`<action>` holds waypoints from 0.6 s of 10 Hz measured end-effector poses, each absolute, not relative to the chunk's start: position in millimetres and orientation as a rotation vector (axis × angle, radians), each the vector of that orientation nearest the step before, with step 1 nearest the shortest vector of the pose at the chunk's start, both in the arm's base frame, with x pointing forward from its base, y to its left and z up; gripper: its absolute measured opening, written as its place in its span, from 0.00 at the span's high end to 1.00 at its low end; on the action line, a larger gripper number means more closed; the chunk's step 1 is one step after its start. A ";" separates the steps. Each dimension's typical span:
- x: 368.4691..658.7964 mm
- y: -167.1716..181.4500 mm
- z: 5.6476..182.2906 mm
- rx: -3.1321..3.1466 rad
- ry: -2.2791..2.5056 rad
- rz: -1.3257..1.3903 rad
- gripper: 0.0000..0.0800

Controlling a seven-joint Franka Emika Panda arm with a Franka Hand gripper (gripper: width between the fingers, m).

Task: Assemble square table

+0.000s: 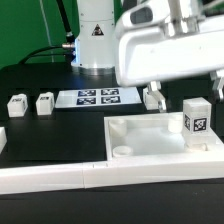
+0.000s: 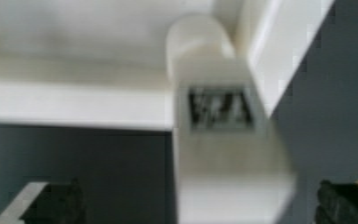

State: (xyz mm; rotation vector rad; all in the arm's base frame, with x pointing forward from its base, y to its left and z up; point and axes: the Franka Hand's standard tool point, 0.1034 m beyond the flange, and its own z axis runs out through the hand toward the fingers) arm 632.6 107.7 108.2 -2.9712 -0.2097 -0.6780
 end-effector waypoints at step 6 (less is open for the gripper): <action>617.4 118.3 93.3 -3.034 -0.204 -0.058 0.19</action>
Offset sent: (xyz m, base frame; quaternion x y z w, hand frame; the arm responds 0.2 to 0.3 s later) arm 0.0000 0.0000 0.0000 0.0000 -0.1938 0.0000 0.9810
